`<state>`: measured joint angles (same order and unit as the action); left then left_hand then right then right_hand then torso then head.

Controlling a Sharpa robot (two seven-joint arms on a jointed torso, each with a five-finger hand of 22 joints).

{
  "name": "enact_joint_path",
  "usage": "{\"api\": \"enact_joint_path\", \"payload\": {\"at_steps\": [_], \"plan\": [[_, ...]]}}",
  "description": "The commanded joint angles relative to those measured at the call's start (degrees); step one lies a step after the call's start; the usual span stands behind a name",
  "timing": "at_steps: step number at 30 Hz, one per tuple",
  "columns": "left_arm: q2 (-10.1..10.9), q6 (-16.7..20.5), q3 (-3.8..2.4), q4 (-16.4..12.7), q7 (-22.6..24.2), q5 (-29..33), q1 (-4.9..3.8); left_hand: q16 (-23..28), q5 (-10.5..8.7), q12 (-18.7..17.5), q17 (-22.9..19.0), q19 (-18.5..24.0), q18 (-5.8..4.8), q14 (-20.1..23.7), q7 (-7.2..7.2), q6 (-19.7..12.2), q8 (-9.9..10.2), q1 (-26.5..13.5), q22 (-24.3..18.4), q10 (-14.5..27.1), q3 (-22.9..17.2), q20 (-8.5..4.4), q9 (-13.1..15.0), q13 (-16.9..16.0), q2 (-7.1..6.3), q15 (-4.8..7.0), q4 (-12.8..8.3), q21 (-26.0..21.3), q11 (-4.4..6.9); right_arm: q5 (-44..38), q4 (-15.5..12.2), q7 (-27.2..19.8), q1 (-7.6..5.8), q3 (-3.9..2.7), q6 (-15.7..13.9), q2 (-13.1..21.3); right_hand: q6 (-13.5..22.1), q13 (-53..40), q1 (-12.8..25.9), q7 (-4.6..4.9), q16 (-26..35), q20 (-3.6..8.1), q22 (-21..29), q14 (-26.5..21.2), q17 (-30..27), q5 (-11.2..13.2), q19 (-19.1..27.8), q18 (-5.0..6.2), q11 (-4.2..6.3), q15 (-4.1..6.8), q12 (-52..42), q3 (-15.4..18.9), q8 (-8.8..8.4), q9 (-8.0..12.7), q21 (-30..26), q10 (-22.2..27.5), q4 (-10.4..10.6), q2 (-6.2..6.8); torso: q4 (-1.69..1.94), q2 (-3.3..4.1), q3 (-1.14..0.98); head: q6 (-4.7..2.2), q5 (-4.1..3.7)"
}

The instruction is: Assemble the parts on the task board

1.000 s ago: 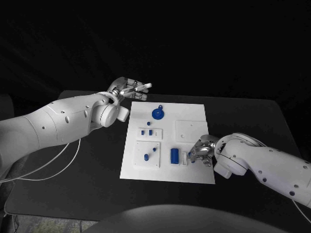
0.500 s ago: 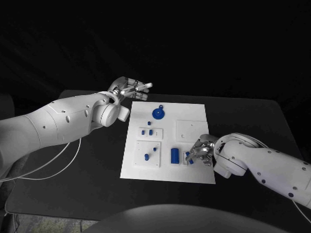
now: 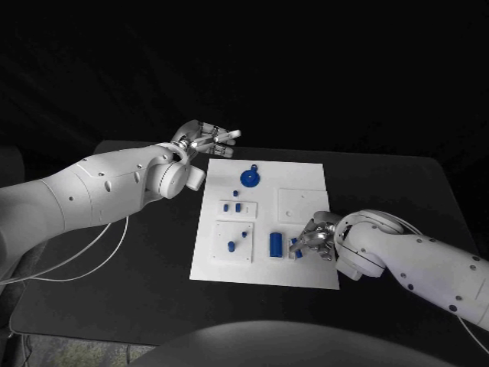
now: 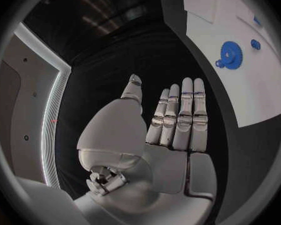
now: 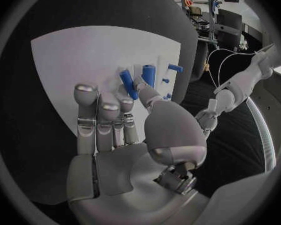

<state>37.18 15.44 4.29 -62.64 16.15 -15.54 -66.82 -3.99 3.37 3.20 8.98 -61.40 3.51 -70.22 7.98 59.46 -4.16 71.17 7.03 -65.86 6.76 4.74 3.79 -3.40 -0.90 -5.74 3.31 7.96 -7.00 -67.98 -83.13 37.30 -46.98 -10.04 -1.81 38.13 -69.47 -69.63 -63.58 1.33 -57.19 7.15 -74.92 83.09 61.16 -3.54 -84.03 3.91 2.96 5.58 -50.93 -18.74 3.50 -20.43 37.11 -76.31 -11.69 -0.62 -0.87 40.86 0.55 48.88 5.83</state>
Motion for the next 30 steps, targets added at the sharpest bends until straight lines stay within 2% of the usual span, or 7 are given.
{"api": "enact_joint_path", "payload": {"at_steps": [1,10,19,23,30], "plan": [[-0.14,-0.88,-0.04,-0.13,0.09,-0.09,-0.03,0.19,0.12,0.28,0.08,0.24,-0.61,0.48,0.09,-0.43,0.16,-0.27,-0.06,0.35,0.03,0.13,0.07,-0.08,0.3,0.02,0.3,0.39,-0.04,-1.48,0.12,0.62,0.03,0.18,1.86,-0.37,-0.87,0.16,0.87,-0.32,0.11,-0.04,0.08,0.27,-0.05,0.42,-2.98,-0.85,0.13,0.24,0.2,0.64,0.12,0.24,0.05,-0.38,0.3,0.15,0.03,0.01,-0.02,0.08,-0.01],[-0.05,-1.03,-0.04,-0.19,-0.04,-0.1,-0.04,0.19,0.11,0.27,0.08,0.28,-0.61,0.54,0.1,-0.44,0.16,-0.25,-0.12,0.42,0.04,0.14,0.08,-0.08,0.32,0.0,0.31,0.42,-0.05,-2.4,0.45,0.87,0.04,0.68,2.57,-0.83,-1.23,0.22,1.44,-0.38,0.25,-0.02,0.22,0.24,-0.13,0.28,-2.97,-0.85,0.16,0.26,0.31,1.68,0.16,0.59,-0.01,-0.43,0.8,0.29,-0.01,0.0,-0.01,0.28,0.07],[-0.23,-1.13,-0.04,-0.04,-0.12,-0.23,-0.04,0.19,0.11,0.27,0.08,0.28,-0.61,0.54,0.1,-0.44,0.16,-0.25,-0.12,0.42,0.04,0.14,0.08,-0.08,0.32,0.0,0.31,0.42,-0.05,-3.05,0.79,0.66,0.04,0.78,1.75,-1.24,-1.55,0.24,2.21,-0.45,0.26,0.02,0.3,0.25,-0.14,0.34,-2.98,-0.86,0.19,0.3,0.34,2.3,0.17,0.56,-0.04,-0.51,1.39,0.44,-0.05,0.06,0.04,0.3,0.06],[-0.26,-1.11,-0.04,0.0,-0.15,-0.24,-0.04,0.18,0.13,0.27,0.08,0.31,-0.61,0.58,0.11,-0.49,0.16,-0.3,-0.17,0.48,0.07,0.16,0.08,-0.08,0.47,-0.01,0.32,0.44,-0.06,-3.14,0.95,0.43,0.04,0.79,1.05,-1.47,-1.83,0.17,2.89,-0.55,0.25,0.04,0.32,0.27,-0.12,0.46,-3.0,-0.89,0.24,0.33,0.22,2.64,0.2,0.41,0.04,-0.64,2.06,0.32,0.02,0.03,-0.02,0.3,0.07],[-0.23,-1.07,-0.04,0.01,-0.2,-0.25,-0.03,0.19,0.17,0.28,0.08,0.31,-0.61,0.58,0.1,-0.47,0.14,-0.35,-0.19,0.48,0.09,0.16,0.08,-0.08,0.55,-0.01,0.34,0.46,-0.06,-3.18,1.17,0.14,0.04,0.8,0.62,-1.65,-2.0,0.11,4.0,-0.6,0.26,0.11,0.37,0.28,-0.1,0.58,-2.99,-0.96,0.29,0.37,0.19,3.02,0.18,0.12,0.12,-0.77,3.0,0.05,0.0,0.01,-0.02,0.29,0.15]]}}
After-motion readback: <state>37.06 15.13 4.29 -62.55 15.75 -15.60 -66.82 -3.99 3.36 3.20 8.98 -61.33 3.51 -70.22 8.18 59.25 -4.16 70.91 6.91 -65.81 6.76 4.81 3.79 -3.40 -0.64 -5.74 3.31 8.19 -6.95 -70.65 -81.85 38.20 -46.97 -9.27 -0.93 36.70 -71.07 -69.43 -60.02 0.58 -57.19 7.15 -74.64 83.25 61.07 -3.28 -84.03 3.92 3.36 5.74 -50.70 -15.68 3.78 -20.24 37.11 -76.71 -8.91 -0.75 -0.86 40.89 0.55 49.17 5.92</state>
